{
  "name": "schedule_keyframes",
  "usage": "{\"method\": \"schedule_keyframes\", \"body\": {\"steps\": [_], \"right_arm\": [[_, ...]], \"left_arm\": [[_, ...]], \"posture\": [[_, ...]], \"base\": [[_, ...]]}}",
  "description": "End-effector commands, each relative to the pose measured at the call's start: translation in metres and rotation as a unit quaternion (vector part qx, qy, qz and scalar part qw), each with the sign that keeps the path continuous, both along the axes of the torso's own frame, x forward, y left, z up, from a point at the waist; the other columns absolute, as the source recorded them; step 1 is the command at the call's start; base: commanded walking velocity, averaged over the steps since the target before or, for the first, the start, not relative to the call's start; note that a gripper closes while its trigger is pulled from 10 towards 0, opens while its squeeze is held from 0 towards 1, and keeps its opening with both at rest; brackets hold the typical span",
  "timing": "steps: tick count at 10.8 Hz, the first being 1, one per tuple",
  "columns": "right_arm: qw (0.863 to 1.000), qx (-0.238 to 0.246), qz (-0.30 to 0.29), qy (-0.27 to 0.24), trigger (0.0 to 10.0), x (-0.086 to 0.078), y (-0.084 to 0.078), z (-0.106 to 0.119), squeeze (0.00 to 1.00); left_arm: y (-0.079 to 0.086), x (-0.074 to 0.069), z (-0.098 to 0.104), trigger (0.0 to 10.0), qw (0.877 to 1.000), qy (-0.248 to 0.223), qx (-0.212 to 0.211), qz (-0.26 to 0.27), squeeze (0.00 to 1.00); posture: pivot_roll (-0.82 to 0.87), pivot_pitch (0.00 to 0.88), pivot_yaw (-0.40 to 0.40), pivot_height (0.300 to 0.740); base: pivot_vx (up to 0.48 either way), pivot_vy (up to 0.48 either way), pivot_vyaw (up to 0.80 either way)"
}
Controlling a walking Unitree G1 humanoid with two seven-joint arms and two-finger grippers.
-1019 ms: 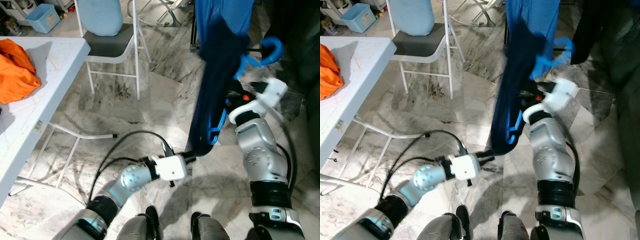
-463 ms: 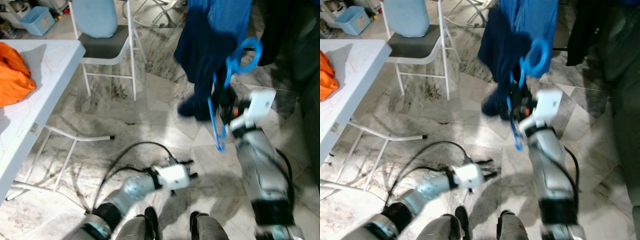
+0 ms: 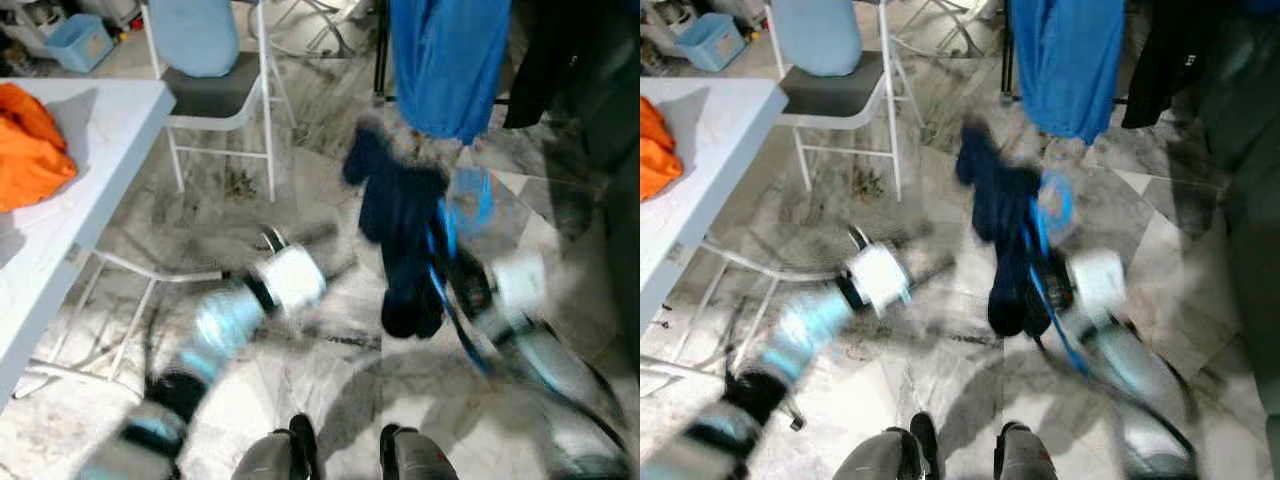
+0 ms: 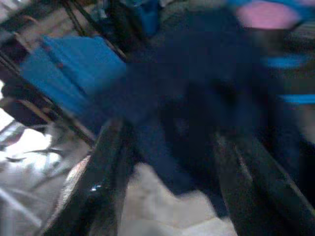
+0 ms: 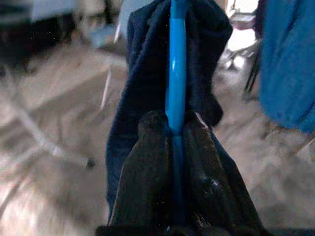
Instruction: Hang hanger
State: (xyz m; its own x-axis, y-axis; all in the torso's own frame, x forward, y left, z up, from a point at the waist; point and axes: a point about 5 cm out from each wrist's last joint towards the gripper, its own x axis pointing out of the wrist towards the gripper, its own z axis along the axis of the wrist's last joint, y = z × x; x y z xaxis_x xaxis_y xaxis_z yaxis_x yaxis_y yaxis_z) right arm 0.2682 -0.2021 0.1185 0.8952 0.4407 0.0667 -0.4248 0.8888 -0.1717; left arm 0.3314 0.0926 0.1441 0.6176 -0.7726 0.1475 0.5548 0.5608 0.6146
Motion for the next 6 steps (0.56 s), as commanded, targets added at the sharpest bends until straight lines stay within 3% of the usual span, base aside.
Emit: {"method": "schedule_keyframes", "body": {"steps": [1, 2, 3, 6], "right_arm": [[0.999, -0.010, 0.039, -0.020, 10.0, -0.005, 0.004, 0.008, 0.00], [0.997, -0.023, 0.070, -0.009, 10.0, -0.010, 0.001, 0.009, 0.00], [0.988, -0.047, 0.143, 0.020, 10.0, -0.018, 0.000, 0.012, 0.00], [0.970, -0.076, 0.224, 0.052, 10.0, -0.026, -0.002, 0.021, 0.00]], "left_arm": [[0.008, 0.002, -0.002, 10.0, 1.000, -0.001, 0.017, 0.009, 1.00], [0.014, 0.005, -0.003, 10.0, 0.999, 0.001, 0.041, 0.013, 1.00], [0.021, 0.009, -0.002, 10.0, 0.996, -0.008, 0.089, 0.010, 1.00], [0.032, 0.016, 0.001, 10.0, 0.985, -0.022, 0.172, -0.003, 1.00]], "posture": [[-0.07, 0.255, 0.118, 0.740], [-0.09, 0.260, 0.122, 0.740], [-0.10, 0.262, 0.125, 0.740], [-0.11, 0.250, 0.125, 0.740]], "base": [[0.000, 0.000, 0.00], [0.000, 0.000, 0.00], [0.000, 0.000, 0.00], [0.000, 0.000, 0.00]]}}
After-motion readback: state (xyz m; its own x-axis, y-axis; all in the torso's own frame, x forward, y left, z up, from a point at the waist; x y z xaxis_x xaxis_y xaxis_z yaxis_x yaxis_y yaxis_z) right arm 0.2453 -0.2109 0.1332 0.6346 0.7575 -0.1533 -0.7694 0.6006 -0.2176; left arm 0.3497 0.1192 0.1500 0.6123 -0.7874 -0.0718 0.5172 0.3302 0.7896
